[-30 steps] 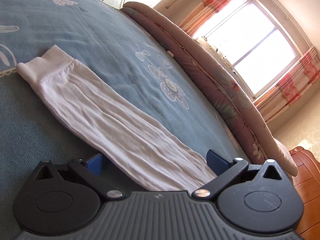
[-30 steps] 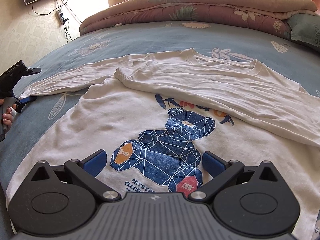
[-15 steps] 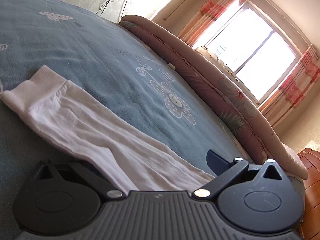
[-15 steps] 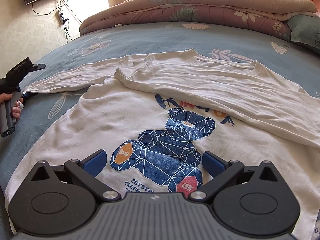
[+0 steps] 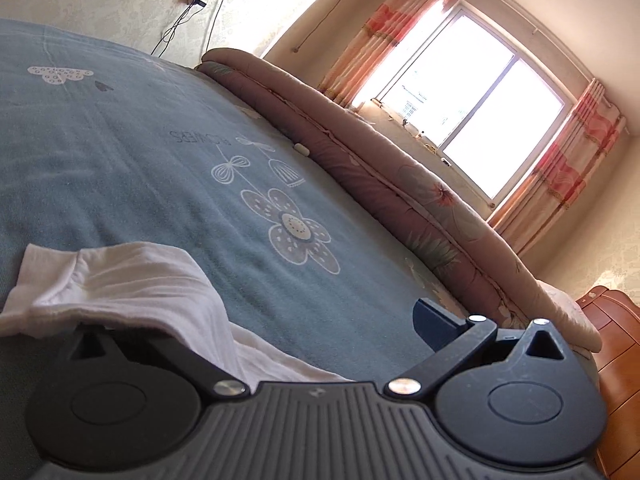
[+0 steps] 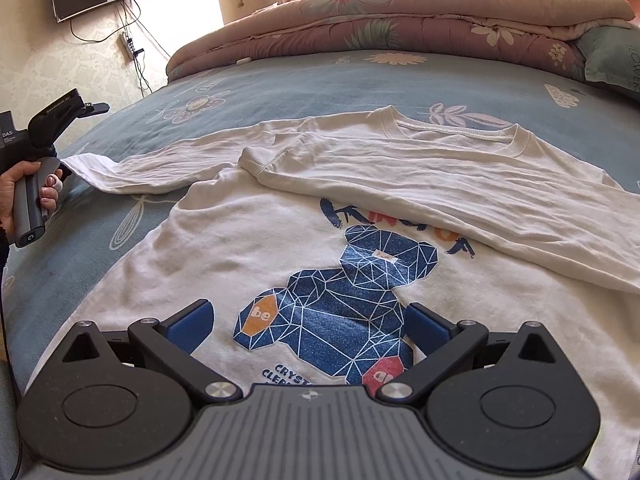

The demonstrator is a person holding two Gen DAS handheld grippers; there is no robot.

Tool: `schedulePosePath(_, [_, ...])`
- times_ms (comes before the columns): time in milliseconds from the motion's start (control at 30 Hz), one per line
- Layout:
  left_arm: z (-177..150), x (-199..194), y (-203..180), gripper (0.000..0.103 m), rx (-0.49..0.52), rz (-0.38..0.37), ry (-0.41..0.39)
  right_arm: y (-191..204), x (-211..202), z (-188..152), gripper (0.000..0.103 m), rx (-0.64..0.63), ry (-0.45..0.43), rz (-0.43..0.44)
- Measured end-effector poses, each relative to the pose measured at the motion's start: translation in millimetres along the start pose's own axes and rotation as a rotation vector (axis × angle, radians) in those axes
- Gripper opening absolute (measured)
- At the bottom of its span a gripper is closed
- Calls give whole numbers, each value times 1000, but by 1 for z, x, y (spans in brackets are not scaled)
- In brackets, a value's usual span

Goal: Fold clothes
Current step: 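Lift the held sleeve and carry it across the printed front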

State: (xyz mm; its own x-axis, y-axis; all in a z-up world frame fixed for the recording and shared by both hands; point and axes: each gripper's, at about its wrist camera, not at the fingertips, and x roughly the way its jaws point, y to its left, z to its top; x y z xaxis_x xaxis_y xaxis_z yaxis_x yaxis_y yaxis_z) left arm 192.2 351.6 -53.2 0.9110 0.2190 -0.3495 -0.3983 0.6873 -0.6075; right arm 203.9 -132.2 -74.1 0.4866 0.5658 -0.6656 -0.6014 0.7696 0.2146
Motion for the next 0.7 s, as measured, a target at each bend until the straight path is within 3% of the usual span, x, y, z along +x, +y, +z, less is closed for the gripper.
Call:
schedulePosePath(467, [7,-14,-94,102,20,-130,94,1,-25,-2,103,-5,-50,48])
schedulePosePath(700, [0,-10,-148,102,60,-174,145,-6,-49,-10,103,-41,-80,13])
